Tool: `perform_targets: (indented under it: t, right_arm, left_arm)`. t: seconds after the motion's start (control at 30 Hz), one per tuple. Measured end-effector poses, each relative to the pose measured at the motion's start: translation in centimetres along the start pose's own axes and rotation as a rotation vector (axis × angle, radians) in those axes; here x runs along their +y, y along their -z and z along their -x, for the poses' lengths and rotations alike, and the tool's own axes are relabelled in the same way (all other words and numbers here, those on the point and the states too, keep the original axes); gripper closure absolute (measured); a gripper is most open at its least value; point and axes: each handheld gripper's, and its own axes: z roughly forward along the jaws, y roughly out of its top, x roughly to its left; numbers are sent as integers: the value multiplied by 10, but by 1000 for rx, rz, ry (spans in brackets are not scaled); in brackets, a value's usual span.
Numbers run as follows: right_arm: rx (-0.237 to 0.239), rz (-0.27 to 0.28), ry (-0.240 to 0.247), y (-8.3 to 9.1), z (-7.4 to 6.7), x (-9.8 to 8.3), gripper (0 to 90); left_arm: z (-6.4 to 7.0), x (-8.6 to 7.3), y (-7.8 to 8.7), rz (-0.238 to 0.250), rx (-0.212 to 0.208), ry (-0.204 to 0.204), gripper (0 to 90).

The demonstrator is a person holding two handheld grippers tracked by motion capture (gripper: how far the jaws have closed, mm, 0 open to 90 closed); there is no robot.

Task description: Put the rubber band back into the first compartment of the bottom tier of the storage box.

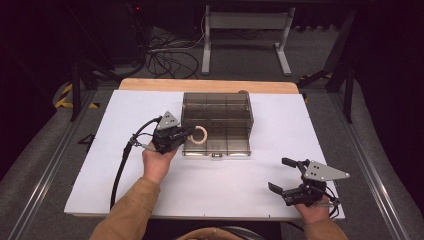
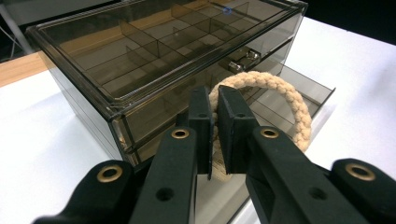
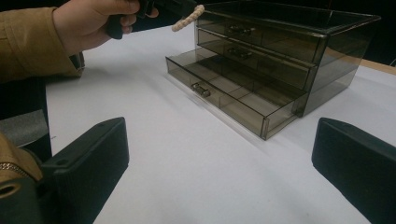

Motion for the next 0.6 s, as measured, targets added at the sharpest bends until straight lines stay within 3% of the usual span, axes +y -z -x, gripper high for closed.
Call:
perform_targets:
  t: [0.07,0.13,0.17,0.43,0.6]
  right_arm:
    - [0,-1,1,0,0,0,45]
    - [0,0,1,0,0,0,45]
    - [0,0,1,0,0,0,46]
    - [2,0,1,1,0,0,46]
    - [1,2,3,1,0,0,46]
  left_arm:
    - [-1,0,-2,-2,8,-7,840]
    - [0,-1,-4,2,1,18,840]
    - [-2,0,-5,0,14,1,840]
    - [1,-2,-8,-17,18,-1,839]
    - [-1,-4,-10,-35,55,-48,837]
